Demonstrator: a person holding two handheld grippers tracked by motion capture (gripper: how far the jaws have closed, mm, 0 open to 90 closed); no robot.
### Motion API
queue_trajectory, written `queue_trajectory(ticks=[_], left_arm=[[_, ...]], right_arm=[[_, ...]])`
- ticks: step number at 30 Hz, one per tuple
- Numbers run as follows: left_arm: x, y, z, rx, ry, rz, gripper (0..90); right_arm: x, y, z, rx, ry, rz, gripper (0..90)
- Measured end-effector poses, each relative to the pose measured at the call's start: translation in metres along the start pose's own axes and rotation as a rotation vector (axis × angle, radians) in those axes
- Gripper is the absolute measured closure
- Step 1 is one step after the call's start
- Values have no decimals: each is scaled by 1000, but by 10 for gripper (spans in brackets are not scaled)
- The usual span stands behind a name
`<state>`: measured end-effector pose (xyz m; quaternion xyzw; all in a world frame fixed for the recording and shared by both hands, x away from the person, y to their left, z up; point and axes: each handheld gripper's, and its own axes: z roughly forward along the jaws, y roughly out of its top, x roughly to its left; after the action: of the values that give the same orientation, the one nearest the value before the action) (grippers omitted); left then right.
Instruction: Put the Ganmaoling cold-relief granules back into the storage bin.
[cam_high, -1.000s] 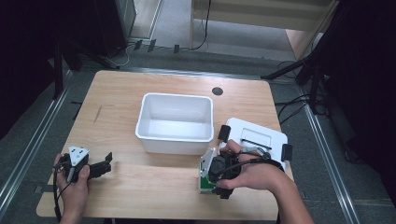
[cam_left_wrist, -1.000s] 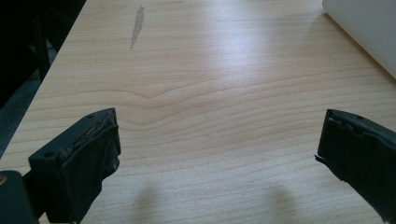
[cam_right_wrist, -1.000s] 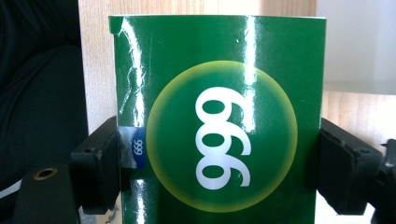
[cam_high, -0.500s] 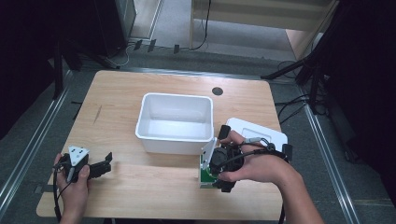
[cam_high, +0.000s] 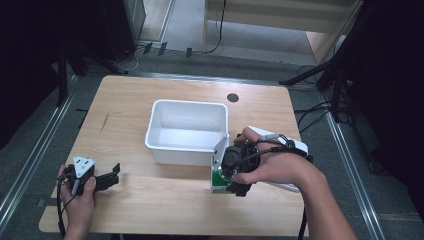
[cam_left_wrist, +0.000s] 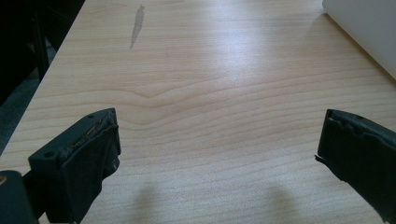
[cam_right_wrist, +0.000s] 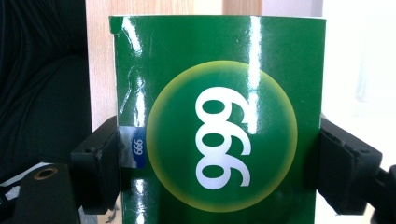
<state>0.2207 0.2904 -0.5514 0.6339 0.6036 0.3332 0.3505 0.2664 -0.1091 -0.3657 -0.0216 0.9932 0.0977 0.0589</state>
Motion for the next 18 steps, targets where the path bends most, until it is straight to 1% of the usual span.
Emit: queue_trajectory(ticks=[1,2,9,13,16,17,18], left_arm=[[0,0,0,0,0,-1,0],[0,0,0,0,1,-1,0],[0,0,0,3,2,-1,0],[1,0,0,3,0,-2,0],[1,0,0,2,1,-4,0],[1,0,0,3,1,-3,0],[1,0,0,3,0,-4,0]], right_arm=[[-2,2,-2,-5,-3,-12,159],[-2,4,-4,5,0,-7,159],[-8,14,-14,-3,-5,-28,159],[-12,18,-21,-7,-16,-25,159],[-15,22,-26,-9,-15,-18,159],[-17,23,-28,-10,-17,-27,159],[-18,24,-29,-8,-18,-25,159]])
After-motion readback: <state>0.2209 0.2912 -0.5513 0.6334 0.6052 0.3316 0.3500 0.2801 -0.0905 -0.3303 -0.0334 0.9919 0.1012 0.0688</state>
